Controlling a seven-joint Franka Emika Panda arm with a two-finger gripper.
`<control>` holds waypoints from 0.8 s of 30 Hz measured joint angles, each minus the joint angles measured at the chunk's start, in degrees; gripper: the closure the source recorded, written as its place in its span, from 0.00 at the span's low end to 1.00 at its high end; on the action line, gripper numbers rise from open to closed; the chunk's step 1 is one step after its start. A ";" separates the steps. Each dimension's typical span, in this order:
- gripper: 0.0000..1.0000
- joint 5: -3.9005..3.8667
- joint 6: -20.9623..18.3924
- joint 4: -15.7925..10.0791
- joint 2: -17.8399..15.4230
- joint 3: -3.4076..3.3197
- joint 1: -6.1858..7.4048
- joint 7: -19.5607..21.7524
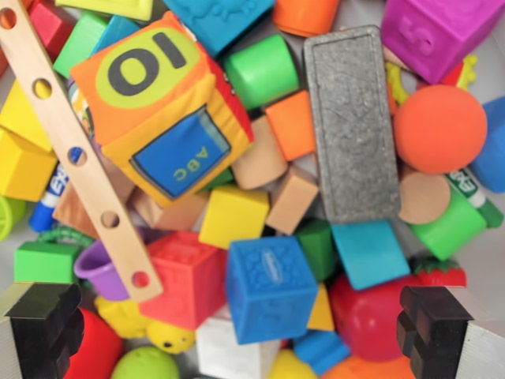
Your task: Pick an object from the bin
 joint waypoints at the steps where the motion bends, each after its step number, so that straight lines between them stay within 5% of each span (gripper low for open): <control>1: 0.00 -0.01 0.06 -0.03 0.01 0.04 0.02 -0.35; 24: 0.00 -0.28 2.66 -1.72 0.60 1.58 0.81 -14.17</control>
